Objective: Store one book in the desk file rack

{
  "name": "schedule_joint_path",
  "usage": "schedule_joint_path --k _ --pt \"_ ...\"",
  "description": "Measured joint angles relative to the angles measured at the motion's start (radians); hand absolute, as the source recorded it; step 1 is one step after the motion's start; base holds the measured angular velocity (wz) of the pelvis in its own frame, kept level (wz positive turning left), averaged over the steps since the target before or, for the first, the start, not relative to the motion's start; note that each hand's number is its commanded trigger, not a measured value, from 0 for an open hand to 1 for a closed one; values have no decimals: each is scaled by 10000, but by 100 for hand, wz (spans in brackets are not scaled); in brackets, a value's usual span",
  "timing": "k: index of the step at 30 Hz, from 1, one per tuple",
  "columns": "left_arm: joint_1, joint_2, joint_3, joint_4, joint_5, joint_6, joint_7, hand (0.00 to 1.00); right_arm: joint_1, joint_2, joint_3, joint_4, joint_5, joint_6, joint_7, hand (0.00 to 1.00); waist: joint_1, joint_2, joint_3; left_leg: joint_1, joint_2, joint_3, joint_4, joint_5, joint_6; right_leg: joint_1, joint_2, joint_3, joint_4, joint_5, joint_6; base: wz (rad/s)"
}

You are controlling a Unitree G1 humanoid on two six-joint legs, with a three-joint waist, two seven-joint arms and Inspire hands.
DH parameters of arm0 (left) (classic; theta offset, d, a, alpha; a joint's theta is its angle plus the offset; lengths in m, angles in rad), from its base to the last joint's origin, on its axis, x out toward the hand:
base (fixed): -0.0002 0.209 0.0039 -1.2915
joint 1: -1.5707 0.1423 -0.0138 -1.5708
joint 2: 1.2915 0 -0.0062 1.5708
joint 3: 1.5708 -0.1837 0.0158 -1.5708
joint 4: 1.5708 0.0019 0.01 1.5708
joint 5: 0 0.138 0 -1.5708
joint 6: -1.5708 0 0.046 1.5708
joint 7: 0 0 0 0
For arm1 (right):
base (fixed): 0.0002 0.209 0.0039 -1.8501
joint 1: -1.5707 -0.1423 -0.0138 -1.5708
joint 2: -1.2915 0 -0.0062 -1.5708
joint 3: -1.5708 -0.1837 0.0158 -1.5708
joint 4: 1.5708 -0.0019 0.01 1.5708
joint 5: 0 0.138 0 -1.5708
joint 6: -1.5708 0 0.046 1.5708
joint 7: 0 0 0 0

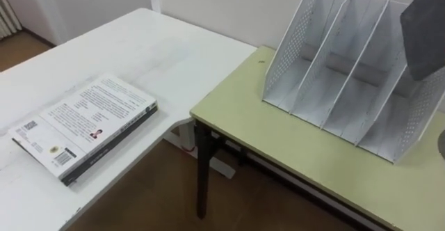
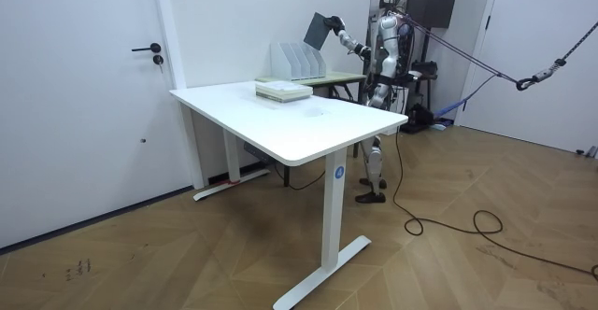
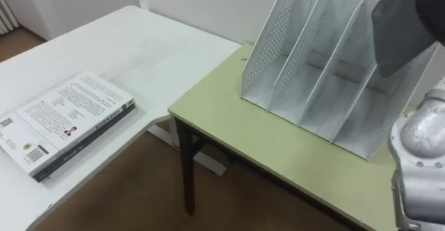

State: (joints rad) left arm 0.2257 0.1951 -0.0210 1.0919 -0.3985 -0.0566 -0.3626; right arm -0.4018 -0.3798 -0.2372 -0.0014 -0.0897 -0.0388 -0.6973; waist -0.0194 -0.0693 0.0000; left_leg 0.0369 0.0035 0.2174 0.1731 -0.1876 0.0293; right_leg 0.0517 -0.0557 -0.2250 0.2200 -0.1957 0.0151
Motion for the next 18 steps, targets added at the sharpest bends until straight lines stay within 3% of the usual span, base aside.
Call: schedule_joint_path --k 4,12,18 --pt "-51 64 3 -26 3 198 0 0 -514 -50 2 430 -13 436 104 100 16 -88 -28 -16 -10 -12 51 0 -1 -4 -8 30 -16 0 0 0" --pt "-130 61 53 -97 13 429 90 0 -518 -67 201 437 -11 628 377 100 115 35 -61 -101 3 -50 107 3 -6 8 22 41 -157 8 -14 0" --pt "-180 76 142 -105 19 502 73 0 -992 -591 204 885 56 858 592 100 236 -8 -37 -106 3 -70 137 8 -12 22 21 33 -136 17 -29 0"
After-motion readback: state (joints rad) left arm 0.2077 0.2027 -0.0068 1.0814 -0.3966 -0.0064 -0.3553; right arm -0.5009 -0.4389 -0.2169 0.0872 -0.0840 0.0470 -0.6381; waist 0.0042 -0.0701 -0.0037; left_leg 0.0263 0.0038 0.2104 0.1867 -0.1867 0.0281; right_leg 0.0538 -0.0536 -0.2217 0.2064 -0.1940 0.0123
